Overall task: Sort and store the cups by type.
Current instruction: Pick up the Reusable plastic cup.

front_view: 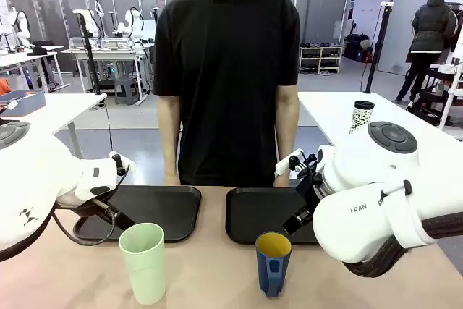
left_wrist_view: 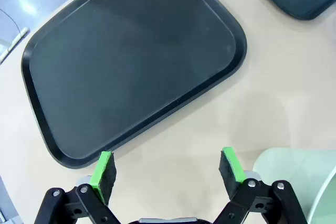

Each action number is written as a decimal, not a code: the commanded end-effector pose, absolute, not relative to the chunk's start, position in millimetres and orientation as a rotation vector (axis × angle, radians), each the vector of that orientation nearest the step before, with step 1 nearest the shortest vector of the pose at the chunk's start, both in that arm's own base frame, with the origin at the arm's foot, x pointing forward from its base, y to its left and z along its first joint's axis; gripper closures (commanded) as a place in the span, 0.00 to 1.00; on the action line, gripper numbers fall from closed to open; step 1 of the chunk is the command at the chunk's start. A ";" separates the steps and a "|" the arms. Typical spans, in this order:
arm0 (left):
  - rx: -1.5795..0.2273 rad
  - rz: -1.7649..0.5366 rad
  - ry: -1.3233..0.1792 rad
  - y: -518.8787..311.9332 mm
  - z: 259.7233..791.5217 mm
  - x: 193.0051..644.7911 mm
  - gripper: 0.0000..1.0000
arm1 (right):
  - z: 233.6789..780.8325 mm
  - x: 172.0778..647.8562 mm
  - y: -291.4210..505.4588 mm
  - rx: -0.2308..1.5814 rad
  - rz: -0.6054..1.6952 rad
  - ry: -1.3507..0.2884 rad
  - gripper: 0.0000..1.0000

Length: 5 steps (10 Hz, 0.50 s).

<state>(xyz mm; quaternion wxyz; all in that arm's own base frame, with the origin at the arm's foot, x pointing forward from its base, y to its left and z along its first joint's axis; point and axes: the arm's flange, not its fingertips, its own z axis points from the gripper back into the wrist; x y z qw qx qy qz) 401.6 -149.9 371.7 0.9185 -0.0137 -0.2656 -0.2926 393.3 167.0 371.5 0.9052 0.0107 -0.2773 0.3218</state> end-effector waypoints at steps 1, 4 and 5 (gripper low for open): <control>-0.028 -0.602 -0.546 -150.1 371.8 401.5 0.00 | 371.5 393.3 167.0 0.022 0.665 -0.573 0.00; -0.028 -0.602 -0.546 -150.1 371.8 401.5 0.00 | 371.5 393.3 167.0 0.022 0.665 -0.573 0.00; -0.028 -0.602 -0.546 -150.1 371.8 401.5 0.00 | 371.5 393.3 167.0 0.022 0.665 -0.573 0.00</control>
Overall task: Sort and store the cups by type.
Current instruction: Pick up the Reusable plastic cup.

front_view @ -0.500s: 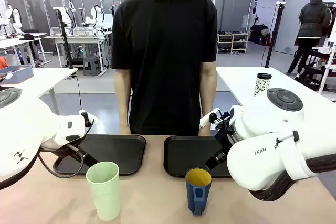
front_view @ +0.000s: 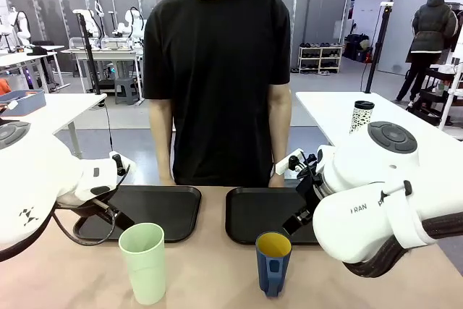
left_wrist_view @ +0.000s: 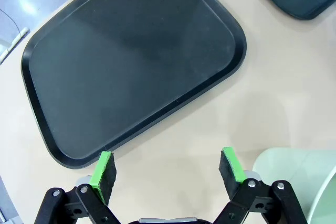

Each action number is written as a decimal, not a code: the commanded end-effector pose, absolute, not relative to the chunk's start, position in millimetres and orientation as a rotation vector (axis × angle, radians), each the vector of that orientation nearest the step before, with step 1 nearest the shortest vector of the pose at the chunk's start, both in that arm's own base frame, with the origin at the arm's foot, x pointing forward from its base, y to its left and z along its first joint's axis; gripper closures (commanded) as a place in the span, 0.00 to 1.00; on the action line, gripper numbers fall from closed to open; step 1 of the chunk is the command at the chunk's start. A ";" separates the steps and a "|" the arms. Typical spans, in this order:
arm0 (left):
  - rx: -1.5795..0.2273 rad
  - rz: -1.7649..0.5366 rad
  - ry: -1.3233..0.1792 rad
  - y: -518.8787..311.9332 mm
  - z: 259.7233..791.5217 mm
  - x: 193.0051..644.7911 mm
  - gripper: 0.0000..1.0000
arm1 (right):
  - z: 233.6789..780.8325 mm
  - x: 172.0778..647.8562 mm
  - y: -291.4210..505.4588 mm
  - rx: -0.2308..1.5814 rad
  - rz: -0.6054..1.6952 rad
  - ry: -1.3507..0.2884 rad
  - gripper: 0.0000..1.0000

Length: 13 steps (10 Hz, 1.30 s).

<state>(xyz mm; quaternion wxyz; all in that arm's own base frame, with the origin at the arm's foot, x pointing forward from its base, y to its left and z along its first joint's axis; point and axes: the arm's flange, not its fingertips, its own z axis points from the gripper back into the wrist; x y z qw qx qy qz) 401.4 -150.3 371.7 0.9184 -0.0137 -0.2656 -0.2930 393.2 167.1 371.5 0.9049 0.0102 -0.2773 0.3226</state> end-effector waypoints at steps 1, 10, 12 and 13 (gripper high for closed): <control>-0.028 -0.602 -0.546 -150.1 371.8 401.5 0.00 | 371.5 393.3 167.0 0.022 0.665 -0.573 0.00; -0.028 -0.602 -0.546 -150.1 371.8 401.5 0.00 | 371.5 393.3 167.0 0.022 0.665 -0.573 0.00; -0.028 -0.602 -0.546 -150.1 371.8 401.5 0.00 | 371.5 393.3 167.0 0.022 0.665 -0.573 0.00; -0.028 -0.602 -0.546 -150.1 371.8 401.5 0.00 | 371.5 393.3 167.0 0.022 0.665 -0.573 0.00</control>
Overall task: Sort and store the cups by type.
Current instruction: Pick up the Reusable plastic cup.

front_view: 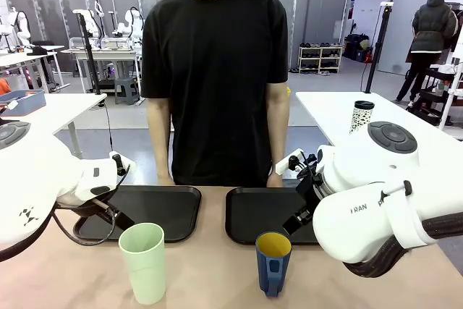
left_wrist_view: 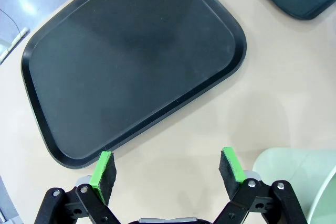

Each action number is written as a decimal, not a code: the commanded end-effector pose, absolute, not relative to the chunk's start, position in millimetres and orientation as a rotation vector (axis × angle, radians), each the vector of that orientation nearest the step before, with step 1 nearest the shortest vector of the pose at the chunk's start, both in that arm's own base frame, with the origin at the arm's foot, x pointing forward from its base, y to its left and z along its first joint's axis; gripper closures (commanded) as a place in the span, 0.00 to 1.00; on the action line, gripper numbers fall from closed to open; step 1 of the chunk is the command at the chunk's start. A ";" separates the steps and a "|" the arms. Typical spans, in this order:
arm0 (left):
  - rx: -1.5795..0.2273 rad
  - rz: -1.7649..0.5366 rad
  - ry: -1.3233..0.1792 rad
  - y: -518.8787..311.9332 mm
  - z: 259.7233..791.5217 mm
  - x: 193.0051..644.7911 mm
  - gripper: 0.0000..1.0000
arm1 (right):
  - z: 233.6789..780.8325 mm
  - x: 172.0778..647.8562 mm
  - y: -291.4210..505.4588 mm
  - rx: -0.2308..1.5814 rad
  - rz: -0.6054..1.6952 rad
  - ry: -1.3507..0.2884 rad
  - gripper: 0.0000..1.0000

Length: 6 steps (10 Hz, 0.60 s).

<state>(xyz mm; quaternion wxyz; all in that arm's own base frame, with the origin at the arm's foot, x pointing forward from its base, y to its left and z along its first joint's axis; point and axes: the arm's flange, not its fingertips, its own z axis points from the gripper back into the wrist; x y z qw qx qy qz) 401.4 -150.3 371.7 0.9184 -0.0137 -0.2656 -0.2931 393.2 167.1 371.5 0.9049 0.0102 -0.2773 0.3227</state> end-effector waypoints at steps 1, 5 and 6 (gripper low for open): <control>-0.028 -0.603 -0.546 -150.3 371.7 401.4 0.00 | 371.5 393.2 167.1 0.021 0.667 -0.573 0.00; -0.057 -0.562 -0.781 -165.2 437.4 389.3 0.00 | 440.9 384.6 182.5 -0.070 0.618 -0.702 0.00; -0.040 -0.571 -0.816 -173.4 456.1 381.6 0.00 | 464.2 378.0 191.8 -0.085 0.617 -0.737 0.00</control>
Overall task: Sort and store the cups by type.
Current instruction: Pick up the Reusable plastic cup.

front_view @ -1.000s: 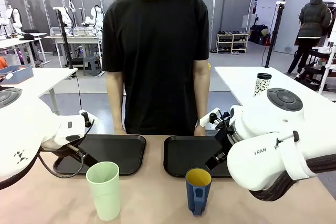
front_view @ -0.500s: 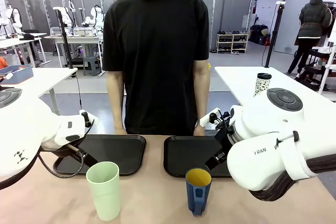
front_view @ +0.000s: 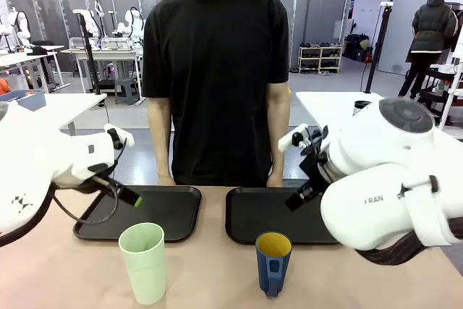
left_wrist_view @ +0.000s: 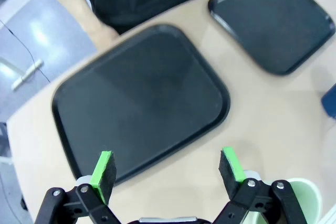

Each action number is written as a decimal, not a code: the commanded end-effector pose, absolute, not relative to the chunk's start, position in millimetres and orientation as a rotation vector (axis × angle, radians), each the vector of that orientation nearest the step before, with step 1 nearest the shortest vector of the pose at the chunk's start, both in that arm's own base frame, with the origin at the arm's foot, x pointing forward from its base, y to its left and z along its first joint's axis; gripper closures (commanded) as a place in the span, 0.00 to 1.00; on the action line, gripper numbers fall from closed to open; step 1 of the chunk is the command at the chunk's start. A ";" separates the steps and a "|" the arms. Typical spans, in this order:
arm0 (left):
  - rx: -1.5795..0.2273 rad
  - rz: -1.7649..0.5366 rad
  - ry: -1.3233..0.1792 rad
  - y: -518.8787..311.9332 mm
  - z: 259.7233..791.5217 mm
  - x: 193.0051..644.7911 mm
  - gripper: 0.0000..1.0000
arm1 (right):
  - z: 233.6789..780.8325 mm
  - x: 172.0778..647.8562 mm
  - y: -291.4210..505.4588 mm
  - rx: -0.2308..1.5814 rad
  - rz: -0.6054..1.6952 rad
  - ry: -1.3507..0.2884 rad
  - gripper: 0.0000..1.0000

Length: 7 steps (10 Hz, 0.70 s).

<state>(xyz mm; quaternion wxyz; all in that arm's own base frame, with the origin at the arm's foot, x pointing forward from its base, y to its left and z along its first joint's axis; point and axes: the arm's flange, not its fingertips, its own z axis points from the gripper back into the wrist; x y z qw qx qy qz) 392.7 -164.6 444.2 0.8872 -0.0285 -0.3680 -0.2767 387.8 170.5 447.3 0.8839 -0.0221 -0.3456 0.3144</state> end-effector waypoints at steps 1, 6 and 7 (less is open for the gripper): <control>-0.013 -0.571 -0.830 -182.7 471.4 367.8 0.00 | 485.1 364.9 201.8 -0.090 0.604 -0.750 0.00; 0.023 -0.634 -0.893 -200.3 481.6 319.2 0.00 | 509.7 314.4 215.7 -0.120 0.579 -0.838 0.00; 0.025 -0.642 -0.889 -199.4 480.7 318.7 0.00 | 507.9 310.5 215.7 -0.123 0.586 -0.846 0.00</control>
